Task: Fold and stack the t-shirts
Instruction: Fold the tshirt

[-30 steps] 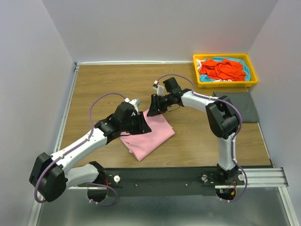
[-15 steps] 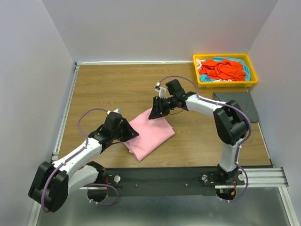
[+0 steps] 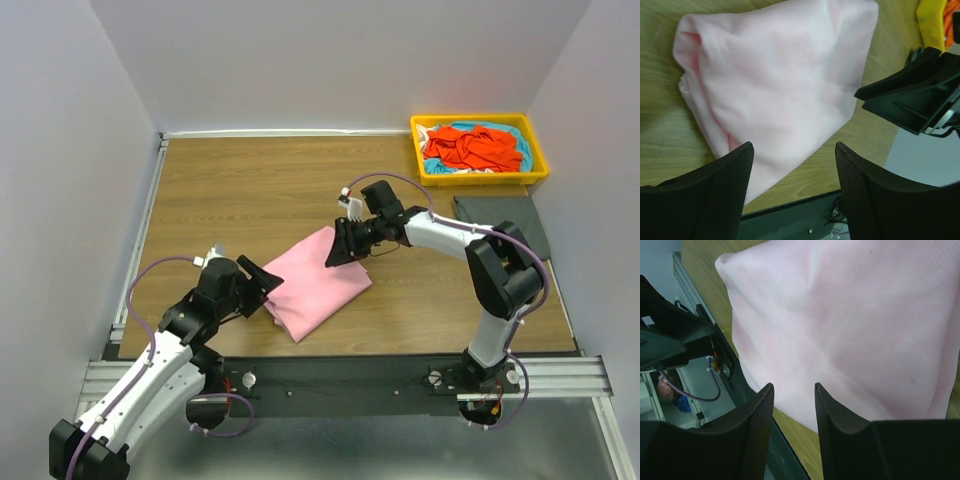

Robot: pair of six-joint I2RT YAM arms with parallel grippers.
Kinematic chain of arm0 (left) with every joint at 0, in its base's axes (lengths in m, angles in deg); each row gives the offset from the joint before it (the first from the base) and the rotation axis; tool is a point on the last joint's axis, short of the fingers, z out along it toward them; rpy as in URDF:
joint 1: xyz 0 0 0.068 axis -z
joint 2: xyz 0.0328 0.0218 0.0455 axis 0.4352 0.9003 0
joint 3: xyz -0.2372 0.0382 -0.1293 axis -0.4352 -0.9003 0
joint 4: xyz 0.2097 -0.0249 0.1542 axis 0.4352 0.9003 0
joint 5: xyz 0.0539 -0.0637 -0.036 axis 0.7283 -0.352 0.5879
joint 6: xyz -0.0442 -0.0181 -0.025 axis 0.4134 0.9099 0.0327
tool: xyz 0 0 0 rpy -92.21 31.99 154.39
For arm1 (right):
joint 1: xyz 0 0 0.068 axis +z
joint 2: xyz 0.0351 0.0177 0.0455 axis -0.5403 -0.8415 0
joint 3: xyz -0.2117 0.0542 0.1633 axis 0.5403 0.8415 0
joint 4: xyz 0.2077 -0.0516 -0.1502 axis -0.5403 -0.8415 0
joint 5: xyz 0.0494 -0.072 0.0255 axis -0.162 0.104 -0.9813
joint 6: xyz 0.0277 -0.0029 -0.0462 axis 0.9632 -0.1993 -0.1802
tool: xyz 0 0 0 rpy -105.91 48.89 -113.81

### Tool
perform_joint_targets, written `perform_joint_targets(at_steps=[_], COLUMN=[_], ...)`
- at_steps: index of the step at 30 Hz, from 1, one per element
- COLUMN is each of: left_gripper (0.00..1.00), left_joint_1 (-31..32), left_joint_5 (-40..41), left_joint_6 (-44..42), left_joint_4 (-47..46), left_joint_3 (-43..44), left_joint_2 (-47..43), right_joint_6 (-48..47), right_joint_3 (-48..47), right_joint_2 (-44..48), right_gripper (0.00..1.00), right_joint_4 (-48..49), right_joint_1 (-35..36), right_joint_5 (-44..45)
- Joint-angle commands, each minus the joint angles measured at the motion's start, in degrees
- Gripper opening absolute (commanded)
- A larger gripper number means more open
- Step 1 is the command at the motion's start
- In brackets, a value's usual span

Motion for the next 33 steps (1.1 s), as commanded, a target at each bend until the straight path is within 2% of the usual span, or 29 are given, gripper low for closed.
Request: perform_joint_targets(at_steps=[1,4,9,16,21,28,33], left_gripper=[0.75,0.80,0.79,0.70,0.58,0.55,0.30], left_joint_1=[-0.30,-0.30,-0.22,-0.22,-0.13,0.49,0.49], left_joint_5=[3.08,2.64,5.18,7.56,9.23,5.98,4.40], left_joint_6=[2.63,1.58,-0.35,-4.05,-4.14,-3.08,-6.14], left_joint_4=[5.90,7.13,9.94,10.21,7.84,3.02,-4.01], left_joint_3=[-0.99,-0.20,3.65,8.06,7.80,5.34,5.07], left_joint_2=[-0.55,1.63,7.43,18.86,23.00,25.55,29.58], right_joint_6=[-0.08,-0.17,-0.44,-1.40,-2.54,-3.86,-4.13], right_joint_3=[1.14,1.49,2.81,5.97,7.82,8.87,8.87], right_joint_2=[2.25,3.30,4.71,8.49,10.51,11.74,11.48], right_gripper=[0.45,0.45,0.45,0.46,0.46,0.46,0.45], right_joint_4=[1.66,1.74,1.83,2.10,2.36,2.36,2.27], right_joint_1=[0.10,0.10,0.10,0.10,0.10,0.01,-1.04], right_joint_5=[0.54,0.54,1.15,3.09,3.70,4.05,4.14])
